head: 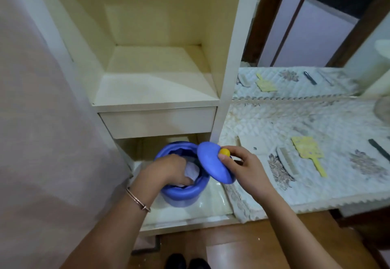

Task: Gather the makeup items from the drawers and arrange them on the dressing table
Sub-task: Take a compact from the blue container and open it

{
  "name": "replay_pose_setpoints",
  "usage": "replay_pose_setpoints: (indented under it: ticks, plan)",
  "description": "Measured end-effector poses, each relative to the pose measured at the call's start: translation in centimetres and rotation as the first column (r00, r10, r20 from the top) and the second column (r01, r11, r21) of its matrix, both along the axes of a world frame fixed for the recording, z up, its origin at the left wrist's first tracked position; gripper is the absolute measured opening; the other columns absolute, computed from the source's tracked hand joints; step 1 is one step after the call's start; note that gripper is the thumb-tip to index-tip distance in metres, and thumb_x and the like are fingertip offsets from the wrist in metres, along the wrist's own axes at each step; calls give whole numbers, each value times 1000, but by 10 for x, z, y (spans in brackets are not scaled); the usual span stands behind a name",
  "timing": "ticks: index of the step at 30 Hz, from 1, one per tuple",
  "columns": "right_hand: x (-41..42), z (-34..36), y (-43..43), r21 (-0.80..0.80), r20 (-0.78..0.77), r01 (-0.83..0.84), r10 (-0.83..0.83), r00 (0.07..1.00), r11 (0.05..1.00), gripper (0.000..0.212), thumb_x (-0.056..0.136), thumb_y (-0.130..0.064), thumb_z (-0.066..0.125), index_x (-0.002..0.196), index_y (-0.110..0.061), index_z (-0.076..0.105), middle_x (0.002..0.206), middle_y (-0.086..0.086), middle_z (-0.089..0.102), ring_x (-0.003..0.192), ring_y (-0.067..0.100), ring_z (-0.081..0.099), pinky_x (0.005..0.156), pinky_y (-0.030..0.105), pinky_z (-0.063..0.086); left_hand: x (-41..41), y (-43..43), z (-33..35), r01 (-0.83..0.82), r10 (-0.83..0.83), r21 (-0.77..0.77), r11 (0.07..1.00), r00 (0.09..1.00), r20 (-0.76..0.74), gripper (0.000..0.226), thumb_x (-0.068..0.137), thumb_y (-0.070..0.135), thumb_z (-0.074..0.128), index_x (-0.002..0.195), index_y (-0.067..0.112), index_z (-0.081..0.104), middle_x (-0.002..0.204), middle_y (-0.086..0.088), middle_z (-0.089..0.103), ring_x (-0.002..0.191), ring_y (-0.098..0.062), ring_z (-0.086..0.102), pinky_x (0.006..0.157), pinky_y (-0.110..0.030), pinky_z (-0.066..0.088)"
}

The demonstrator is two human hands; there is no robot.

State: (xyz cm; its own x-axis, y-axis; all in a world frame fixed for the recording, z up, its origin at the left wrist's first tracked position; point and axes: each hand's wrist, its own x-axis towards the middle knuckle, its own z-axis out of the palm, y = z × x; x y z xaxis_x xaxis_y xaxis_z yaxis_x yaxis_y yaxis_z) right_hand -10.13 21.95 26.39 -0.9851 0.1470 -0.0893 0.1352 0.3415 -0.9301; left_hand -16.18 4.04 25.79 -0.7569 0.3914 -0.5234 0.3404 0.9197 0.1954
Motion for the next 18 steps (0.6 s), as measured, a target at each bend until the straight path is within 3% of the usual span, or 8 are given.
replay_pose_setpoints:
  ticks: [2, 5, 8, 11, 14, 16, 18]
  plan:
    - [1, 0, 0, -12, 7, 7, -7, 1000, 1000, 6, 84, -21, 64, 88, -24, 67, 107, -4, 67, 103, 15, 61, 94, 41, 49, -5, 2, 3, 7, -6, -17, 1000, 998, 64, 54, 79, 42, 61, 126, 17, 49, 119, -7, 62, 108, -26, 57, 89, -31, 43]
    - [2, -1, -1, -27, 10, 4, -4, 1000, 1000, 5, 84, -22, 64, 87, -25, 67, 107, -3, 67, 103, 17, 61, 95, 42, 48, -11, 2, 5, -27, 25, 18, 999, 991, 131, 51, 73, 40, 66, 117, 18, 55, 113, -3, 65, 102, -23, 60, 89, -33, 48]
    - [3, 2, -3, -47, 1, -5, 5, 1000, 999, 9, 84, -23, 64, 89, -29, 67, 107, -3, 67, 102, 18, 62, 94, 42, 49, -8, -3, 8, -71, 63, 147, 987, 996, 57, 48, 65, 43, 69, 105, 19, 58, 102, -1, 66, 93, -22, 60, 83, -35, 51]
    - [0, 5, -7, -70, -41, -1, -2, 999, 998, 12, 84, -23, 64, 87, -35, 65, 106, -6, 67, 102, 17, 62, 91, 38, 50, 11, -20, 20, -175, 199, 280, 944, 978, -59, 60, 63, 45, 70, 115, 20, 50, 119, 0, 52, 106, -20, 53, 87, -32, 46]
    - [-5, 5, -17, 15, -97, -48, 49, 994, 999, 15, 84, -22, 63, 84, -37, 61, 101, -10, 64, 97, 5, 58, 85, 21, 45, 34, -43, 26, -319, 402, 453, 832, 910, -98, 80, 66, 41, 74, 134, 21, 35, 133, 3, 34, 120, -17, 45, 93, -26, 38]
    - [-11, 2, -29, 135, -117, -128, 144, 983, 983, 8, 84, -22, 63, 89, -29, 63, 97, -10, 62, 90, -5, 54, 79, 4, 37, 44, -54, 23, -383, 519, 532, 755, 845, -129, 80, 68, 33, 77, 134, 18, 35, 134, 1, 33, 121, -18, 44, 86, -17, 30]
    - [-16, -3, -43, 286, -129, -197, 241, 962, 938, 18, 84, -27, 62, 98, -17, 65, 99, -4, 61, 87, -3, 51, 76, -1, 32, 50, -62, 14, -428, 606, 576, 697, 780, -154, 82, 68, 27, 78, 135, 13, 35, 136, -5, 36, 124, -20, 42, 84, -12, 25]
